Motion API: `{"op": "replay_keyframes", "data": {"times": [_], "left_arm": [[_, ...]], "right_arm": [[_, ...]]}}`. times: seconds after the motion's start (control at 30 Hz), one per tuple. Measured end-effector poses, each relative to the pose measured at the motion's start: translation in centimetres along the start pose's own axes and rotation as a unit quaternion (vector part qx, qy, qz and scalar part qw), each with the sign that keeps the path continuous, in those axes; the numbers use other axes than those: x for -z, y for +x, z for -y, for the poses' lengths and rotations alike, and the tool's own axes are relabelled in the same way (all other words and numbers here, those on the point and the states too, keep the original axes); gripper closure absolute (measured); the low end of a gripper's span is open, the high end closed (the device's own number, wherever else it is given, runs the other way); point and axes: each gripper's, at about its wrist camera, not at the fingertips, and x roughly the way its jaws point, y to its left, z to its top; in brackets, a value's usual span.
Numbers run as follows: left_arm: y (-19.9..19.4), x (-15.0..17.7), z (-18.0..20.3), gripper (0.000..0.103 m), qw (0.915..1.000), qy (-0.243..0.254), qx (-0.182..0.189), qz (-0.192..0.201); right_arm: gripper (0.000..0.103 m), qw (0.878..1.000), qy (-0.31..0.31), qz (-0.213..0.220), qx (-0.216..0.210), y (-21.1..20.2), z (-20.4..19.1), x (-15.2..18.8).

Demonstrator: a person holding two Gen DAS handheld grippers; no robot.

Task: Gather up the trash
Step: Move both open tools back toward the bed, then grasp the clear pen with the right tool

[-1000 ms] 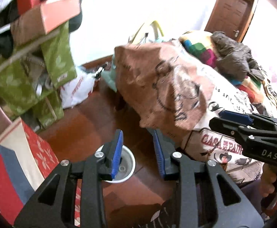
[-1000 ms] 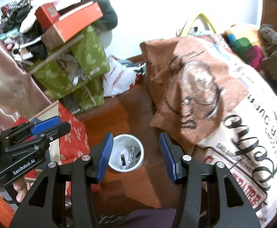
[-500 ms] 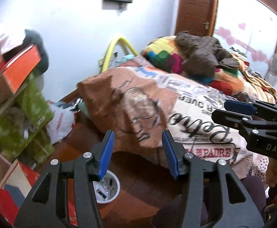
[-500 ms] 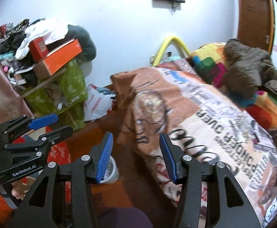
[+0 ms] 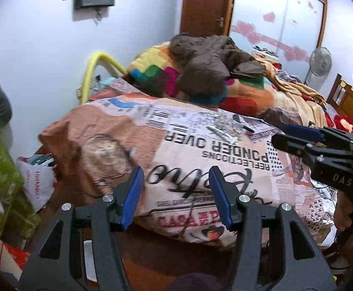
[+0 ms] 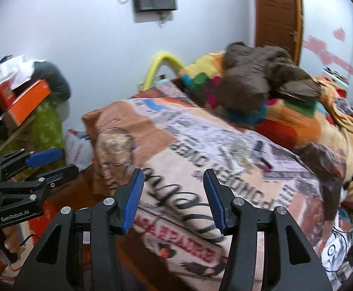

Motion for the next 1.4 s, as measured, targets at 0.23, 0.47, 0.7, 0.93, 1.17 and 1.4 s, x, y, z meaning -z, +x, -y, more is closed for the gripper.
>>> {"op": "replay_keyframes", "data": {"times": [0.23, 0.47, 0.7, 0.93, 1.17, 1.4], "left_arm": [[5.4, -1.5, 2.9, 0.048, 0.9992, 0.011, 0.025, -0.029], [12.0, -2.4, 4.2, 0.048, 0.9953, -0.007, 0.05, -0.082], [16.4, -2.9, 5.9, 0.048, 0.9926, -0.016, 0.073, -0.096], [20.6, -3.1, 7.0, 0.048, 0.9911, -0.008, 0.075, -0.11], [23.3, -1.9, 6.2, 0.048, 0.9879, -0.016, 0.08, -0.132], [24.8, -1.2, 5.4, 0.048, 0.9857, -0.027, 0.08, -0.146]], "right_arm": [[0.056, 0.998, 0.041, -0.022, 0.042, 1.8, 6.6, 0.9], [0.056, 0.993, 0.074, -0.064, 0.072, 5.3, 12.7, 2.0], [0.056, 0.989, 0.076, -0.098, 0.084, 9.3, 16.3, 1.2], [0.056, 0.988, 0.064, -0.125, 0.063, 15.1, 18.1, -0.2], [0.056, 0.983, 0.019, -0.169, 0.063, 20.6, 17.8, -1.3], [0.083, 0.983, -0.013, -0.173, 0.067, 22.2, 17.0, -1.2]]}}
